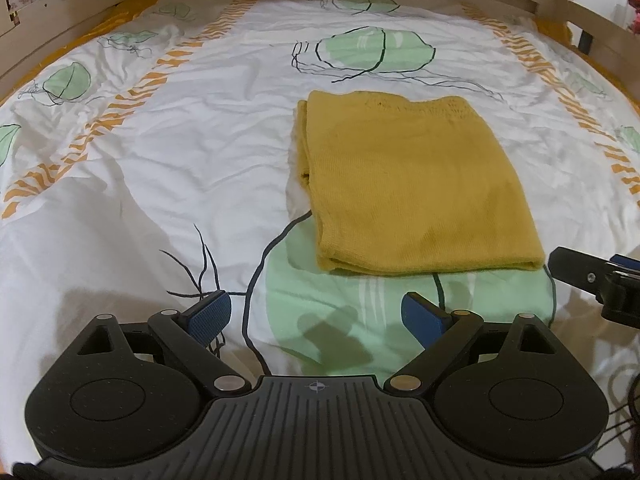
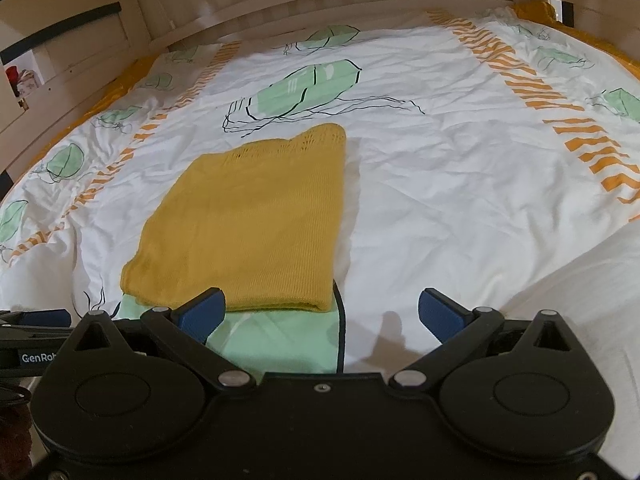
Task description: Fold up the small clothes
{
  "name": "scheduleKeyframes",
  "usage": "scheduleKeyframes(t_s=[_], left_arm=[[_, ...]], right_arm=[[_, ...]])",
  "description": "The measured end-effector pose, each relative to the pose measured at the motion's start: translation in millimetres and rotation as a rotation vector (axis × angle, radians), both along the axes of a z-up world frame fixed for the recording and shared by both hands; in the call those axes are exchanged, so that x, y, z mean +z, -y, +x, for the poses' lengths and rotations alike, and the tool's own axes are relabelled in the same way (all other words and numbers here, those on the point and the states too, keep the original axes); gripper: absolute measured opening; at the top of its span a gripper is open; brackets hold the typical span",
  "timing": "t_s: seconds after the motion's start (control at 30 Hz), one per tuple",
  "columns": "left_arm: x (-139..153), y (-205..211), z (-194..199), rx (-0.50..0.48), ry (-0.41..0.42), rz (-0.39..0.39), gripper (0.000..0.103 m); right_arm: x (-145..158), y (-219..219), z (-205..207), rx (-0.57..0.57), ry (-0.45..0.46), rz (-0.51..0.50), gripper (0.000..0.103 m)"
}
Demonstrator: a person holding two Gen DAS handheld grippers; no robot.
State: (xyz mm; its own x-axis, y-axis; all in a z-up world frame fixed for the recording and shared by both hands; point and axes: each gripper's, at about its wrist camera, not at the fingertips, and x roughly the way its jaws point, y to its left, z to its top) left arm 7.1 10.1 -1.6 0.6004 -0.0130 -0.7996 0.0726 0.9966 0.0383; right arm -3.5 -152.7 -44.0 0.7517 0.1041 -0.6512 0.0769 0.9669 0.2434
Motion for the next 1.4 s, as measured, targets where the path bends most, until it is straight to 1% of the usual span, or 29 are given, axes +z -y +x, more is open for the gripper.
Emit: scheduleKeyframes(t_s=[1.4], left_arm=[[-6.5, 3.9, -0.8, -0.017, -0.026, -0.005, 0.093]], right_arm=[[0.0, -2.3, -0.4, 0.0, -0.003, 0.003, 0.103]])
